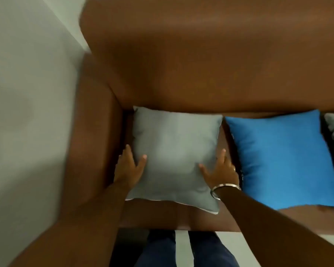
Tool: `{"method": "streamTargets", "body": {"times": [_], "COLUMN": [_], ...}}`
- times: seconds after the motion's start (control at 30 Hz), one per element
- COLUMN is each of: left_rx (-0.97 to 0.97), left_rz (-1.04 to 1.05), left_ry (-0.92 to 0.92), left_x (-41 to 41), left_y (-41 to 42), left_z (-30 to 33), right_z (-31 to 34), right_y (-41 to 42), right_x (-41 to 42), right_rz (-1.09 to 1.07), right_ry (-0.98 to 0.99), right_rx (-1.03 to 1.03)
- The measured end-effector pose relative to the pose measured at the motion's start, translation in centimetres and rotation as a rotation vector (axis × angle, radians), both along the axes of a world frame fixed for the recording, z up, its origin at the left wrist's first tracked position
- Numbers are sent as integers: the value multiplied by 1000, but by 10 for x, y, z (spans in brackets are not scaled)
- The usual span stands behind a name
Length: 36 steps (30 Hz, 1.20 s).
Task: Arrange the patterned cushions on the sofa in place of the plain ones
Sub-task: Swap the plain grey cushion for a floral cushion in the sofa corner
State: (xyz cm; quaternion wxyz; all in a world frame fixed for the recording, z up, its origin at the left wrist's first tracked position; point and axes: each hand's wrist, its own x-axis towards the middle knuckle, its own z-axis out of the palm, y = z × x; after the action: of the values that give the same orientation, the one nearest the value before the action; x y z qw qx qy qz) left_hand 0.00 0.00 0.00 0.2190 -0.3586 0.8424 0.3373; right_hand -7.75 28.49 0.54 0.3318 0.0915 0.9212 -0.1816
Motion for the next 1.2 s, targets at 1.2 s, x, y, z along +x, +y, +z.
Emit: {"method": "streamTargets", "body": {"times": [1.2], "left_rx": [320], "left_rz": [515], "left_ry": [509], "left_x": [-125], "left_y": [-33], "left_z": [-48], "right_z": [-57], "right_y": [-40], "right_x": [-142], "right_rz": [-307], "right_ry": [368], "right_rx": [-612]}}
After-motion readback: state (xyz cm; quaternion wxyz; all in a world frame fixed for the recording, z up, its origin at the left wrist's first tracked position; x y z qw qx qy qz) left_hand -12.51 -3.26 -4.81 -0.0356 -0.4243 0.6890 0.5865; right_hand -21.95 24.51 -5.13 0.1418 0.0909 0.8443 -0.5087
